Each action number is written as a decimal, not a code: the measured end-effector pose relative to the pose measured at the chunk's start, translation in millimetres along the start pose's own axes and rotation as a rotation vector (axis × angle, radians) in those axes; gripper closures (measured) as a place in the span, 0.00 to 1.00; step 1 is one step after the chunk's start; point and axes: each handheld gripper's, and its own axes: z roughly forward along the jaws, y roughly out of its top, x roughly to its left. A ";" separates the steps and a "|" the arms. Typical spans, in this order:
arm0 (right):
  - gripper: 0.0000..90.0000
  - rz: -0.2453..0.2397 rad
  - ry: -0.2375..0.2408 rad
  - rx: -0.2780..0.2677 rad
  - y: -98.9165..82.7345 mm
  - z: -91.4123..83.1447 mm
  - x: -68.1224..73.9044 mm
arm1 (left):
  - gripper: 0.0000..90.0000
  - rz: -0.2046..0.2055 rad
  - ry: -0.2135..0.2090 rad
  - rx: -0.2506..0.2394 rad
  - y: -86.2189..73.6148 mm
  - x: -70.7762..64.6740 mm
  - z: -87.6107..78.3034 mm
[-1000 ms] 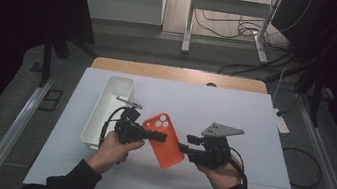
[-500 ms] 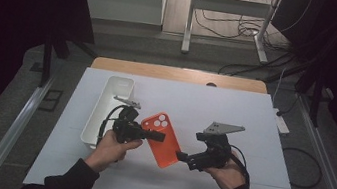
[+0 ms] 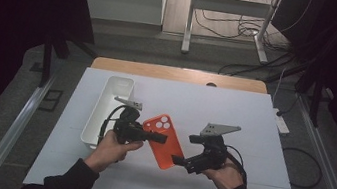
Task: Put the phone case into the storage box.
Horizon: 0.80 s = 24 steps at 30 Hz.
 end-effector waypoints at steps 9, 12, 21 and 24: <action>0.00 -0.010 0.009 0.024 1.0 8.6 6.1 | 0.92 0.028 -0.026 0.008 1.5 -5.2 3.5; 0.00 0.003 0.023 0.042 1.1 12.1 6.8 | 0.92 0.043 -0.034 0.008 2.2 -7.4 4.6; 0.17 0.001 0.049 0.059 3.1 14.8 10.7 | 0.92 0.067 -0.049 0.011 3.2 -10.9 5.7; 0.36 0.007 0.089 0.067 3.4 13.4 9.3 | 0.92 0.073 -0.057 0.012 3.4 -12.0 6.6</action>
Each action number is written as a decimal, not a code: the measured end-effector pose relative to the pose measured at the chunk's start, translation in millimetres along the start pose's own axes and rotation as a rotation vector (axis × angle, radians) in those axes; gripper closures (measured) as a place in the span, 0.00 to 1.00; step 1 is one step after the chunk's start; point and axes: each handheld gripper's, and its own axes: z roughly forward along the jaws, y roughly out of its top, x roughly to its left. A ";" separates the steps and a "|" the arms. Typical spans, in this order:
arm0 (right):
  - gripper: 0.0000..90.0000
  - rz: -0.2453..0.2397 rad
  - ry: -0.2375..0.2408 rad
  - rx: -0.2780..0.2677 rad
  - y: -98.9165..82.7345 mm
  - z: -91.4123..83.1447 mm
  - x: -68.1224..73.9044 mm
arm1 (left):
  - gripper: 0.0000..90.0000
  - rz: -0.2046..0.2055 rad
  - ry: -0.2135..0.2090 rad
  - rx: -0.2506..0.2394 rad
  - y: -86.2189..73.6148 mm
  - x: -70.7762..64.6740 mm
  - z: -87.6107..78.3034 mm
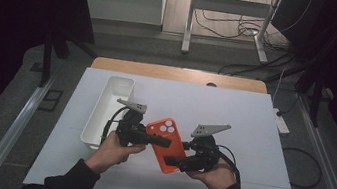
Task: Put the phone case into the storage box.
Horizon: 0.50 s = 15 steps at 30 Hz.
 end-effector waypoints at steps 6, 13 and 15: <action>0.64 -0.016 0.053 0.005 0.1 -0.9 0.7 | 0.92 0.020 -0.011 0.006 0.7 -1.5 1.3; 0.82 -0.009 0.115 0.021 -0.3 -1.0 -1.9 | 0.91 0.028 -0.036 0.004 1.6 -3.6 1.9; 0.85 -0.004 0.123 0.024 -0.3 -1.1 -2.3 | 0.90 0.029 -0.046 0.001 1.9 -3.9 1.8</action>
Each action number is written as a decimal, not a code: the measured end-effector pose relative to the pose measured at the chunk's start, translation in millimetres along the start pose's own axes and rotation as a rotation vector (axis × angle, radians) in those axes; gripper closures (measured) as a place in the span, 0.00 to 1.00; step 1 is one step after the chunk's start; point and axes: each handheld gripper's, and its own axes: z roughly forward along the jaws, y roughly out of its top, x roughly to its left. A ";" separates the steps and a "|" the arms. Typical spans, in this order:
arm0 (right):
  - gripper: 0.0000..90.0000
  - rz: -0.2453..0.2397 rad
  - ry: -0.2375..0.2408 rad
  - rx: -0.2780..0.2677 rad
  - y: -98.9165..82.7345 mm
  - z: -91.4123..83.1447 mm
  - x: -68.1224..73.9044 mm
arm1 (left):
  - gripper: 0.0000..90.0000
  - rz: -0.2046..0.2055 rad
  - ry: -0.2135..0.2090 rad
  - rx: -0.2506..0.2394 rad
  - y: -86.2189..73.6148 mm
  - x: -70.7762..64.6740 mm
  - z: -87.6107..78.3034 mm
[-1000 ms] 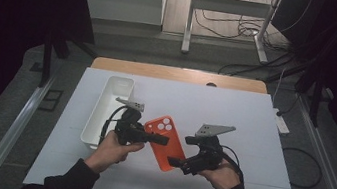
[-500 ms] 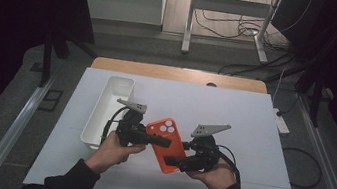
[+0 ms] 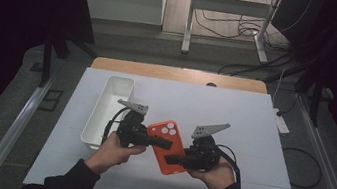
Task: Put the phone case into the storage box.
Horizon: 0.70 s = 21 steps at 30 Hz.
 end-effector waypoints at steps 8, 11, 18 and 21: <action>0.96 -0.012 0.040 0.015 1.3 0.8 2.7 | 0.80 0.020 0.008 -0.011 0.9 -2.4 -0.4; 0.96 -0.011 0.035 0.012 1.5 0.8 3.1 | 0.76 0.034 0.031 -0.016 1.3 -4.1 -0.4; 0.96 -0.017 -0.013 -0.014 1.7 -3.7 2.6 | 0.54 0.065 0.124 -0.032 3.2 -7.9 -4.6; 0.96 -0.023 -0.040 -0.021 1.7 -5.4 2.4 | 0.45 0.071 0.178 -0.028 3.3 -8.2 -5.6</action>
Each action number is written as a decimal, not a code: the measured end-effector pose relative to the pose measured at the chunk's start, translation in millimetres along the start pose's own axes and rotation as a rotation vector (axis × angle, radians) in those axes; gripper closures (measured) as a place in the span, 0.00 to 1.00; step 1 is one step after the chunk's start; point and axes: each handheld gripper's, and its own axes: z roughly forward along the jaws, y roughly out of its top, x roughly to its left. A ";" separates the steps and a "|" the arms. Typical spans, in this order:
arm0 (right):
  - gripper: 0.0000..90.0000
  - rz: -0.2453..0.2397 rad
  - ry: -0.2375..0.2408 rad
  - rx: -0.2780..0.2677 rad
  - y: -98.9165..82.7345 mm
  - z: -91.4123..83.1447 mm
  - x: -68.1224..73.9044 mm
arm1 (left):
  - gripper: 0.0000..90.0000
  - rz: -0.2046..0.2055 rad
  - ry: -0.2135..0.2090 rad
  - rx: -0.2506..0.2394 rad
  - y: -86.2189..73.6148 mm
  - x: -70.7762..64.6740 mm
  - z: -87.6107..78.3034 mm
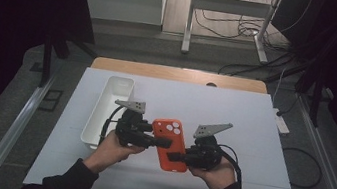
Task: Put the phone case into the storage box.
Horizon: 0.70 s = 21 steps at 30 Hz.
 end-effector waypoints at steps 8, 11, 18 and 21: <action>0.96 -0.014 -0.079 0.005 -0.7 -2.4 -1.1 | 0.27 0.006 0.120 0.012 -0.5 1.1 -2.2; 0.96 -0.022 -0.121 0.003 -1.4 -4.3 -2.2 | 0.18 0.007 0.174 0.013 -0.4 1.1 -3.9; 0.95 -0.015 -0.174 -0.008 -2.9 -8.8 -6.4 | 0.05 0.032 0.263 0.029 -0.9 -0.1 -6.0; 0.95 -0.014 -0.192 -0.010 -3.2 -9.9 -7.2 | 0.04 0.046 0.316 0.050 -1.6 -0.8 -5.2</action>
